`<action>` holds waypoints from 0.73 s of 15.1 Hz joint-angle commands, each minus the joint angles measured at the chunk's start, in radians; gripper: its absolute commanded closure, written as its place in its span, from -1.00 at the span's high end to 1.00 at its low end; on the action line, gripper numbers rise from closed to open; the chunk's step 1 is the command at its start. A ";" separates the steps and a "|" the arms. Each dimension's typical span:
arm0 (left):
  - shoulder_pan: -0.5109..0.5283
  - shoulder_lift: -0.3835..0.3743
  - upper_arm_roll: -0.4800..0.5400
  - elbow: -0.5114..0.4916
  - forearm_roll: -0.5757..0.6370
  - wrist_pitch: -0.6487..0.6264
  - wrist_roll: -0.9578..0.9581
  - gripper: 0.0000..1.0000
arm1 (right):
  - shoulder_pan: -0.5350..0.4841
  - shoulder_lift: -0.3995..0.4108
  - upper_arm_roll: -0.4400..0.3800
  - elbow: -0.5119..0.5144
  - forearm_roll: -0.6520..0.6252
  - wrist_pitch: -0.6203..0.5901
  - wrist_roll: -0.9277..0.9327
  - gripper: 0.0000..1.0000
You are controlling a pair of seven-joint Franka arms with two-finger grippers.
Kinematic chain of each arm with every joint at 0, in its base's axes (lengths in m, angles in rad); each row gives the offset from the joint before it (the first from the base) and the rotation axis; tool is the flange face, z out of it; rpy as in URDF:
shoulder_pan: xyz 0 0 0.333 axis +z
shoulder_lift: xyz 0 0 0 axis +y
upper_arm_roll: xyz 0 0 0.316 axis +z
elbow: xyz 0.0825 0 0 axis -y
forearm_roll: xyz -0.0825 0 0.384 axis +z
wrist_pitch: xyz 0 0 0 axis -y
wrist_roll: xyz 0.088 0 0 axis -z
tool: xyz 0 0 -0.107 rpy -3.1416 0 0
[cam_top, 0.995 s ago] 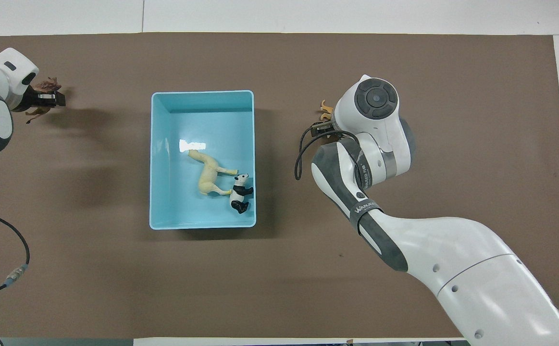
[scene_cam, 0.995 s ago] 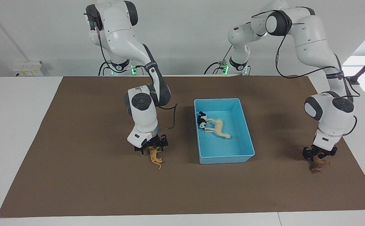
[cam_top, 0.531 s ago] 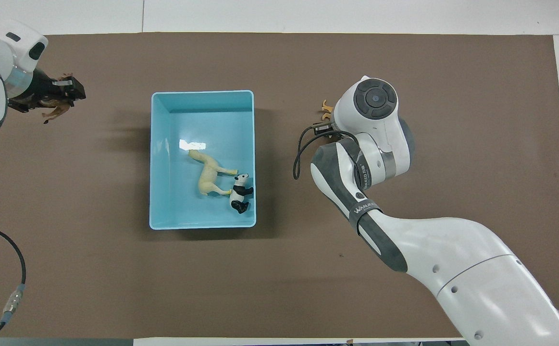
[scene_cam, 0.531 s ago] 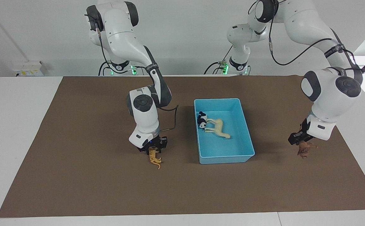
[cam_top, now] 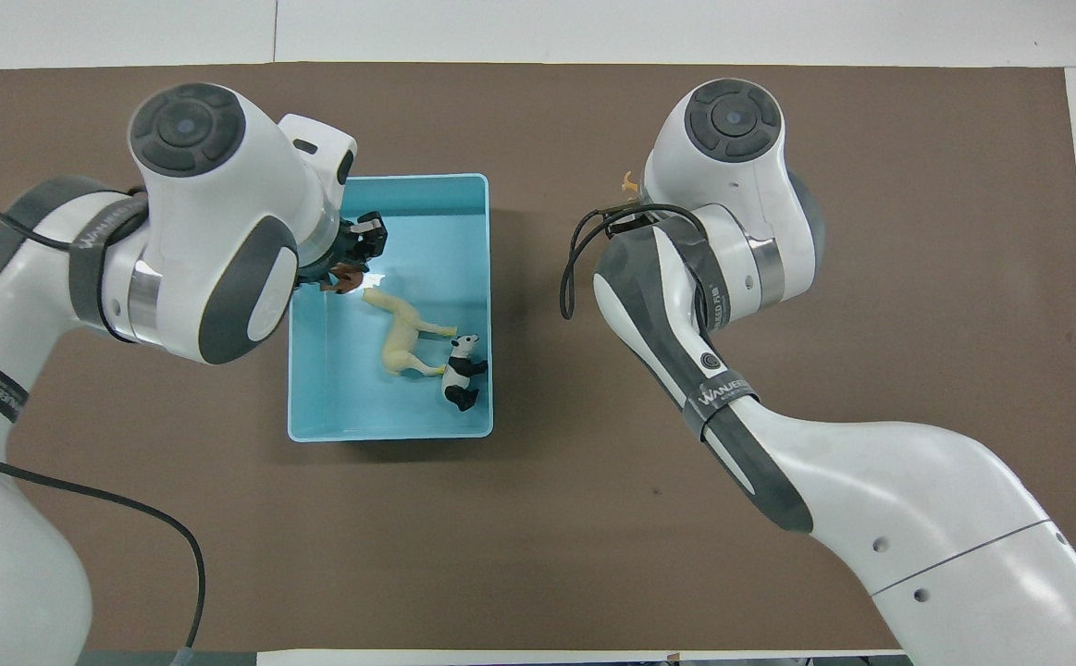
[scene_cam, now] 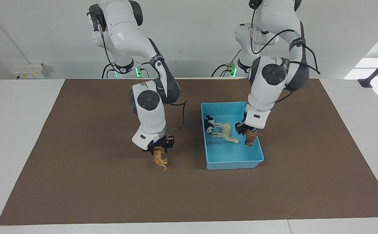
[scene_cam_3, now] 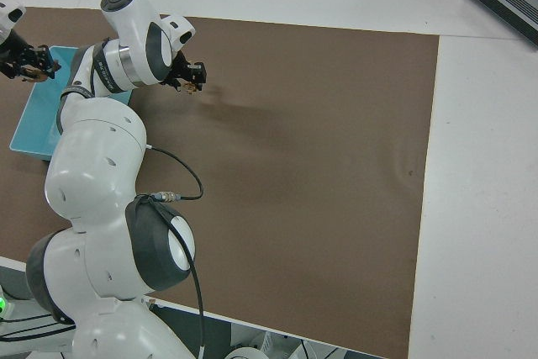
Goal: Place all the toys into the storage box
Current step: 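Lift the brown horse with the left gripper and drop it into the box, then withdraw the left gripper while the right gripper carries the tiger to the box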
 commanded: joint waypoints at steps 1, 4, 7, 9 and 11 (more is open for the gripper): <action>-0.013 -0.082 0.022 -0.076 -0.014 0.026 -0.009 1.00 | -0.010 -0.033 -0.004 0.065 -0.005 -0.078 0.016 -1.00; 0.046 -0.153 0.028 -0.067 -0.014 -0.040 0.049 1.00 | 0.001 -0.056 -0.011 0.120 0.001 -0.173 0.042 -1.00; 0.158 -0.193 0.030 -0.016 -0.019 -0.130 0.212 1.00 | 0.051 -0.031 0.004 0.290 -0.004 -0.293 0.180 -1.00; 0.204 -0.190 0.030 0.046 -0.019 -0.219 0.345 1.00 | 0.146 0.007 0.005 0.367 -0.004 -0.304 0.285 -1.00; 0.234 -0.187 0.033 0.090 -0.039 -0.323 0.492 1.00 | 0.228 0.007 0.002 0.371 -0.004 -0.263 0.374 -1.00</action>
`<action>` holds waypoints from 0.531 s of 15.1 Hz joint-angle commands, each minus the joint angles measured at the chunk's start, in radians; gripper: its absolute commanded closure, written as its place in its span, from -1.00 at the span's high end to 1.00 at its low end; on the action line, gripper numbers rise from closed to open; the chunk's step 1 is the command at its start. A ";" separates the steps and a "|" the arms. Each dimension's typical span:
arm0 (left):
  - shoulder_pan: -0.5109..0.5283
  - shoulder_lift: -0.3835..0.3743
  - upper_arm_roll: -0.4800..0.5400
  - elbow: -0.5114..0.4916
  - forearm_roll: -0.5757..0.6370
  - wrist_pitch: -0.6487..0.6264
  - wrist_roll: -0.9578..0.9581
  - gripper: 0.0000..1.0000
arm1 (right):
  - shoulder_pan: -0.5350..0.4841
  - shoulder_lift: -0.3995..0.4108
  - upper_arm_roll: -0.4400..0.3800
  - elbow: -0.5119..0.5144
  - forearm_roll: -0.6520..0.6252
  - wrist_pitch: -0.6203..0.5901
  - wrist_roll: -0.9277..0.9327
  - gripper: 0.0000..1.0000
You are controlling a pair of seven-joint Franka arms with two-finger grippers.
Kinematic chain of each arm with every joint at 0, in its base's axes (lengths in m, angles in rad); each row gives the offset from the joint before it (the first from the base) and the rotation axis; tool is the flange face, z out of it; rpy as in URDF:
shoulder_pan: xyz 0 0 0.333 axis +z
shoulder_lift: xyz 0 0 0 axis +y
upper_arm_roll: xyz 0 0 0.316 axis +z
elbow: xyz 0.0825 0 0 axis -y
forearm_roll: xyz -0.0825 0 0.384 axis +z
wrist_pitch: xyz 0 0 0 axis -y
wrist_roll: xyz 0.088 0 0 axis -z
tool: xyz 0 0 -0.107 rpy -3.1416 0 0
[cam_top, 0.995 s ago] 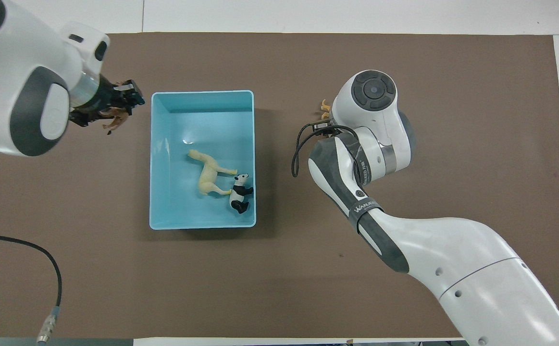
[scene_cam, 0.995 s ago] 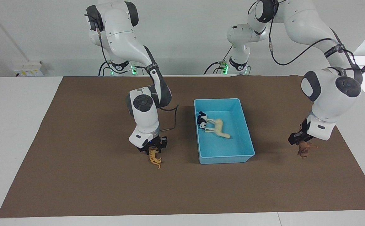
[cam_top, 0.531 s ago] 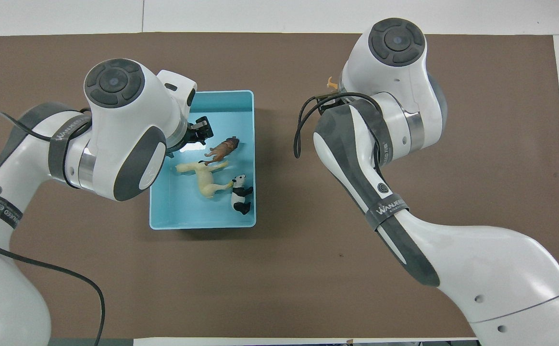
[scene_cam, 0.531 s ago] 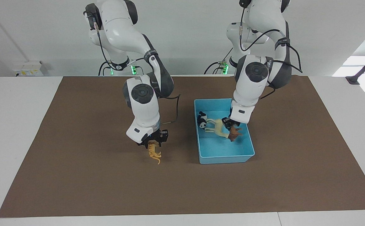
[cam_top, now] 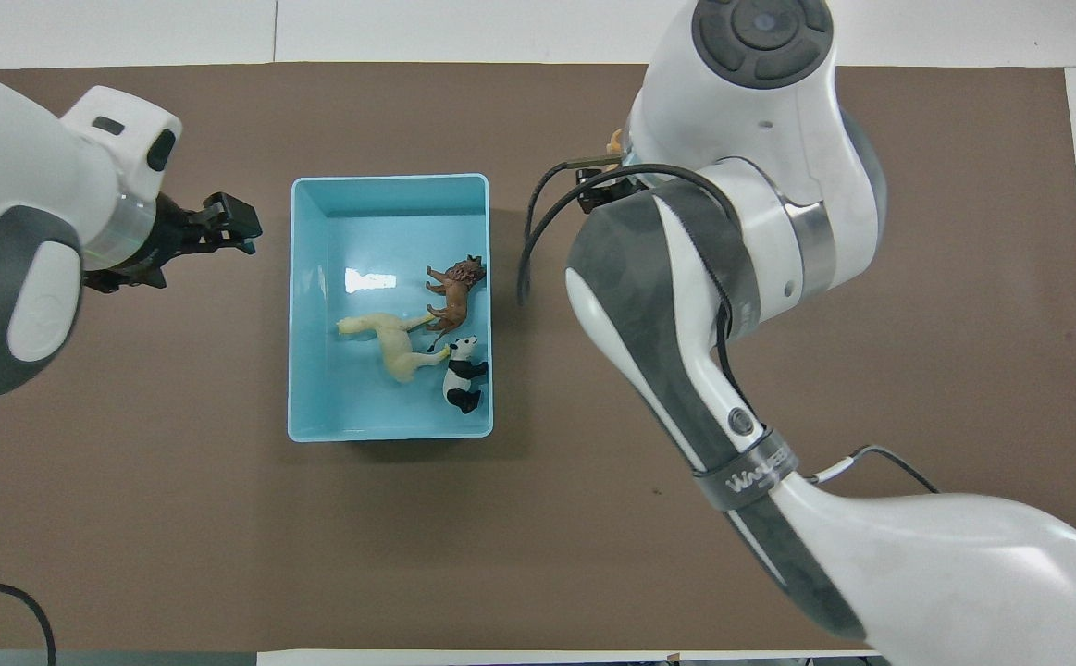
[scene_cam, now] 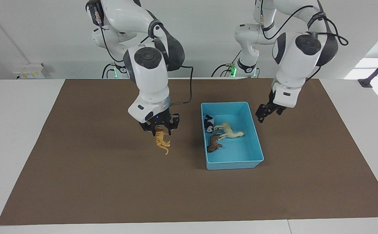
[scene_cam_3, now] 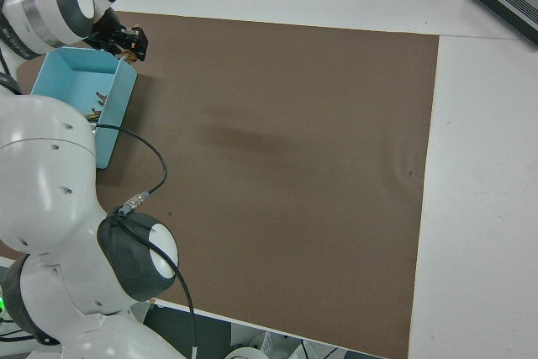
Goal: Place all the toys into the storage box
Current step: 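Withdraw the left gripper while the right gripper carries the tiger to the box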
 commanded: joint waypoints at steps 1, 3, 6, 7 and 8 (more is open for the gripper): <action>0.046 0.011 -0.005 0.054 -0.036 -0.121 0.171 1.00 | 0.108 0.051 -0.005 0.069 -0.002 0.032 0.119 -1.00; 0.065 0.011 -0.005 0.059 -0.065 -0.169 0.225 1.00 | 0.179 0.080 -0.005 0.065 -0.005 0.084 0.157 -1.00; 0.070 -0.024 -0.015 0.051 -0.079 -0.193 0.228 1.00 | 0.237 0.158 -0.006 0.057 -0.021 0.148 0.176 -1.00; 0.080 -0.038 -0.015 0.034 -0.079 -0.206 0.234 1.00 | 0.254 0.181 -0.006 0.042 -0.024 0.191 0.180 -1.00; 0.083 -0.069 -0.015 0.005 -0.077 -0.209 0.252 1.00 | 0.263 0.184 -0.006 0.005 -0.024 0.244 0.183 -1.00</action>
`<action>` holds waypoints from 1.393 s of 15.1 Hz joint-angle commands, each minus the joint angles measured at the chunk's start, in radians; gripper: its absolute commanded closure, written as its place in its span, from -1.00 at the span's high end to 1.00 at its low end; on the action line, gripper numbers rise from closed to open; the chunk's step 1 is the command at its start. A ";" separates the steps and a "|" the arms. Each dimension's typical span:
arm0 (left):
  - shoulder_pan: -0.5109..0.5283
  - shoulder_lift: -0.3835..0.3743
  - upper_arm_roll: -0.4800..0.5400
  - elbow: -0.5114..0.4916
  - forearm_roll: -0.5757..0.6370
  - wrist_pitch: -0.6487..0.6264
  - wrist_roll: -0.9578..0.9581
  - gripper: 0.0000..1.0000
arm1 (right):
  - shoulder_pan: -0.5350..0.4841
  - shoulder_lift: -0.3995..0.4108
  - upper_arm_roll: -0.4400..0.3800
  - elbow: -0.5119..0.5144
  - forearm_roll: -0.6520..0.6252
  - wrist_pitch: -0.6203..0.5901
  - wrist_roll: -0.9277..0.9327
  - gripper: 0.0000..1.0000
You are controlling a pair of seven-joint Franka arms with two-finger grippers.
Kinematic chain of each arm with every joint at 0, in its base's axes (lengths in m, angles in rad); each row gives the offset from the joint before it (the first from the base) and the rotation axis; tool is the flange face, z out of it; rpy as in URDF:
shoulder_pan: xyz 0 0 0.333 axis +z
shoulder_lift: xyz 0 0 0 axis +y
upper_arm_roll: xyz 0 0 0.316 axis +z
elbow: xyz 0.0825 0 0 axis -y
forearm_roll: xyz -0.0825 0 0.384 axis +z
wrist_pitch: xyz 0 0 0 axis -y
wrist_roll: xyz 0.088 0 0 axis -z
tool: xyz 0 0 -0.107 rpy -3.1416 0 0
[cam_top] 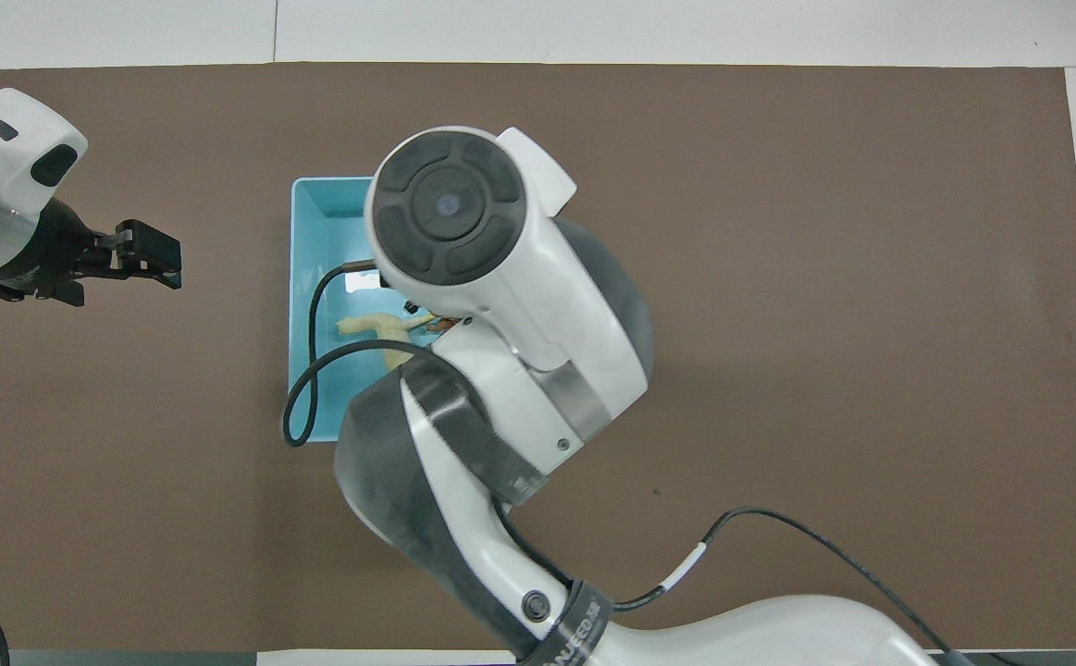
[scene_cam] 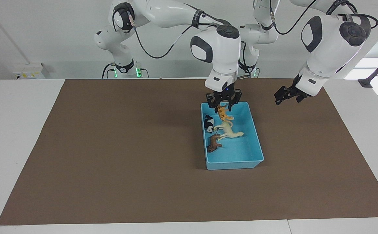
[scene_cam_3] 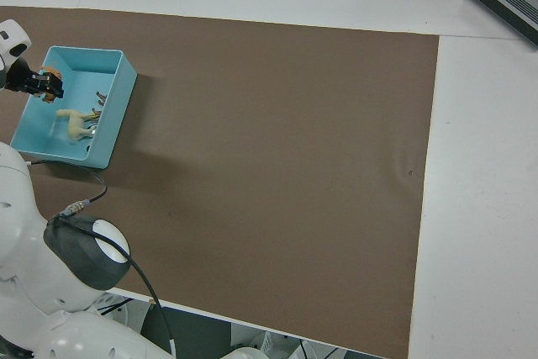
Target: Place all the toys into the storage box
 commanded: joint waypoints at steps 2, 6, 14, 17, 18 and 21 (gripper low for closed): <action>0.024 -0.130 -0.011 -0.130 -0.018 -0.022 0.070 1.00 | 0.014 0.033 -0.003 -0.067 0.000 0.111 0.048 -1.00; 0.027 -0.124 -0.009 -0.141 -0.016 0.081 0.076 1.00 | 0.013 0.032 -0.006 -0.049 -0.008 0.009 0.153 1.00; 0.022 -0.053 -0.005 -0.048 0.011 0.063 0.111 1.00 | -0.139 -0.183 -0.098 -0.010 -0.020 -0.190 -0.113 1.00; 0.013 -0.035 -0.008 -0.037 0.040 0.029 0.114 1.00 | -0.281 -0.264 -0.111 -0.021 -0.022 -0.220 -0.262 1.00; 0.012 -0.033 -0.008 -0.034 0.042 0.020 0.114 1.00 | -0.323 -0.274 -0.111 -0.024 -0.018 -0.224 -0.362 1.00; 0.007 -0.039 -0.009 -0.039 0.051 0.018 0.116 1.00 | -0.484 -0.324 -0.111 -0.075 -0.017 -0.254 -0.627 1.00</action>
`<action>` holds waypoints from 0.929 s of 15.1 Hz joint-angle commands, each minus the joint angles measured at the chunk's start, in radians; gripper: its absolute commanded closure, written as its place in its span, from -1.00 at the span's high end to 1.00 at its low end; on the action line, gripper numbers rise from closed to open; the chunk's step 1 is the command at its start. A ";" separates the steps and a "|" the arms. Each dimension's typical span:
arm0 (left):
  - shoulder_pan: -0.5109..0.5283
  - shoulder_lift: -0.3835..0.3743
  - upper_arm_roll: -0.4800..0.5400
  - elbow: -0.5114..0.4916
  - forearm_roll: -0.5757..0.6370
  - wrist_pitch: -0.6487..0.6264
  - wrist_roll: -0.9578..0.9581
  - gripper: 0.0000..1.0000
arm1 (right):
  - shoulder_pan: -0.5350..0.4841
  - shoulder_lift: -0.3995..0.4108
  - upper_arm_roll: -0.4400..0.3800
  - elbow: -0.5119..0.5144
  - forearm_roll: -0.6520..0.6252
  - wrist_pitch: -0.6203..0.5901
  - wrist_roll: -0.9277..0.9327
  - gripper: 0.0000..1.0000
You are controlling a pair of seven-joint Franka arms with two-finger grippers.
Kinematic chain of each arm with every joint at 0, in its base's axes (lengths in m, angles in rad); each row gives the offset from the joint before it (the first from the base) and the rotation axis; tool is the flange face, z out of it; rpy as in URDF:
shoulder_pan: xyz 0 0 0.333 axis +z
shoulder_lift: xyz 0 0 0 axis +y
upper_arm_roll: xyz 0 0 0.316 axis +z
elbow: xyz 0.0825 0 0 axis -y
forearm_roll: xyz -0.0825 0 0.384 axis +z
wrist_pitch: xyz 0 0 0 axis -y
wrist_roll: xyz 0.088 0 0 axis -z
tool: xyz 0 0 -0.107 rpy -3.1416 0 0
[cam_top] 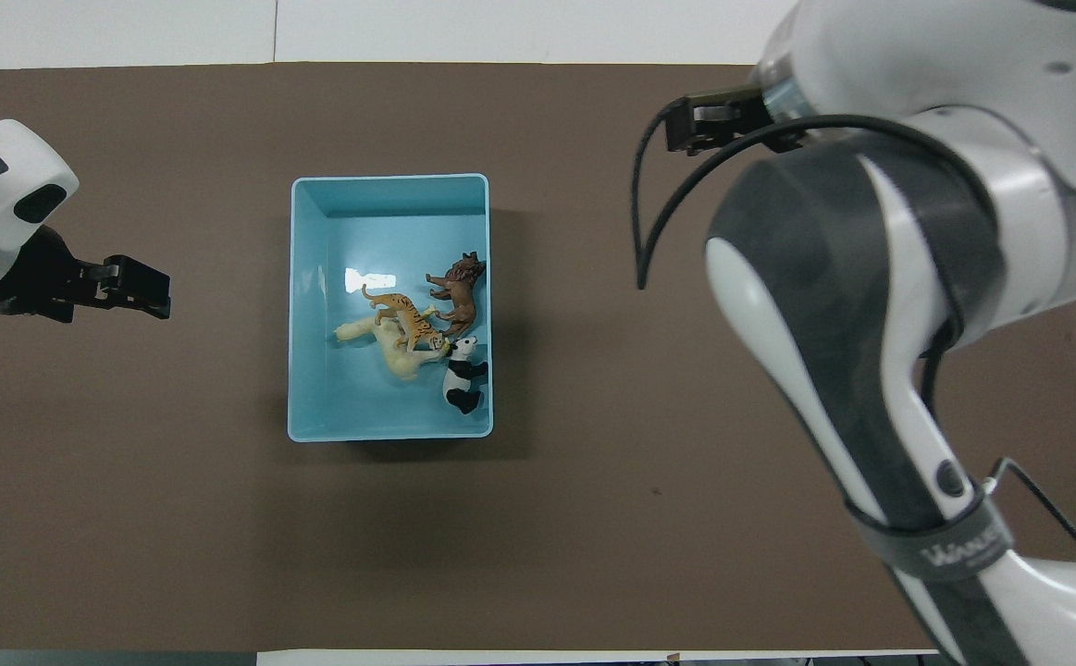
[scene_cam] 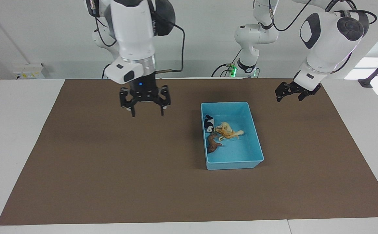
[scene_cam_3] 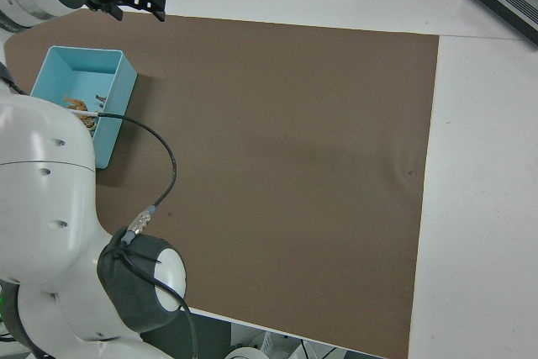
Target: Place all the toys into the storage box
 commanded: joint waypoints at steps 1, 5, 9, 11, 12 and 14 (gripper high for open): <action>-0.002 0.003 0.000 0.027 0.022 -0.028 0.013 1.00 | -0.126 -0.061 0.013 -0.087 0.007 -0.004 -0.203 1.00; -0.004 0.003 0.000 0.025 0.022 -0.007 0.010 1.00 | -0.274 -0.109 0.015 -0.127 0.021 -0.043 -0.268 1.00; 0.003 0.002 0.000 0.025 0.022 -0.004 0.009 1.00 | -0.292 -0.214 0.012 -0.239 0.021 -0.151 -0.258 1.00; 0.004 0.002 0.002 0.025 0.022 0.005 0.010 1.00 | -0.292 -0.293 0.015 -0.349 0.021 -0.151 -0.250 1.00; 0.004 0.002 0.002 0.025 0.022 0.007 0.010 1.00 | -0.294 -0.317 0.018 -0.382 0.019 -0.151 -0.235 1.00; 0.004 0.000 0.002 0.025 0.023 0.006 0.010 1.00 | -0.311 -0.368 0.029 -0.434 0.013 -0.156 -0.216 1.00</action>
